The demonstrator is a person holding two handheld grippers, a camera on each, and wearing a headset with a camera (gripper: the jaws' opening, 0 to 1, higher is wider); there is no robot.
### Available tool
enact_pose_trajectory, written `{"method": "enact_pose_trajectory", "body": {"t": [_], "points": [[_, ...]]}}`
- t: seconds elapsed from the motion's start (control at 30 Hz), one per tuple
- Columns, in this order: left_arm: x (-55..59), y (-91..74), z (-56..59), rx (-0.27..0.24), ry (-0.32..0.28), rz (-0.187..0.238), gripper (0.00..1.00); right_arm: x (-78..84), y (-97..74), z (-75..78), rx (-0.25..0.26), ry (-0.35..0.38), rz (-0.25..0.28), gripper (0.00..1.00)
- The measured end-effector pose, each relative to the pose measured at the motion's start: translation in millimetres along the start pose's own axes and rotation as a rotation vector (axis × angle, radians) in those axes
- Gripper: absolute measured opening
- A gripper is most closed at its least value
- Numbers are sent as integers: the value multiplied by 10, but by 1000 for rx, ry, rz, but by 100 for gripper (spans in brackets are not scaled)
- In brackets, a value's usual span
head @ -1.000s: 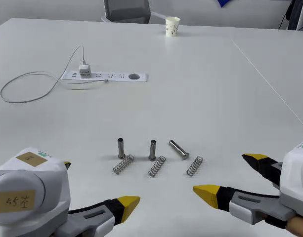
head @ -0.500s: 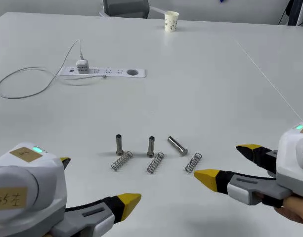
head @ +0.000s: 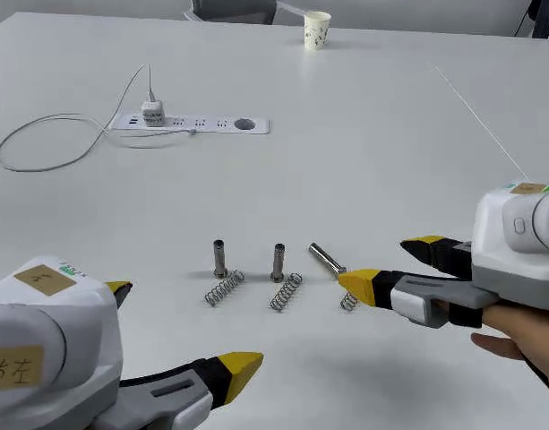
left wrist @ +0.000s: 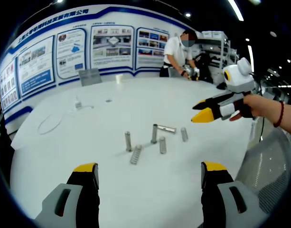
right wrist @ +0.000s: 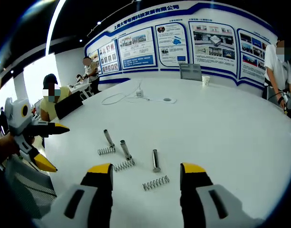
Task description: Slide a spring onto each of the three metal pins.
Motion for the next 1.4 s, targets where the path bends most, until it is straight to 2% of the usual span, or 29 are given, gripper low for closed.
{"method": "enact_pose_trajectory", "body": {"t": [0.33,0.57,1.4], "points": [[-8,-20,10,-3,1,8,90,-61,228,46,-18,17,-30,53],[-1,-9,5,-9,2,7,90,-72,382,55,-32,-14,-46,49],[17,15,-32,-7,14,-9,88,-6,874,-45,-61,-75,-124,28]]}}
Point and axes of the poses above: the centre of the closed fingertips' face, and the gripper's own axes: y roughly forward along the fingers, z roughly to its right, x roughly out of its underside, the point moved 9 cm from there along -y, roughly backward along the fingers, and after that the axes turned 14 degrees about x, right-handed, at the moved point
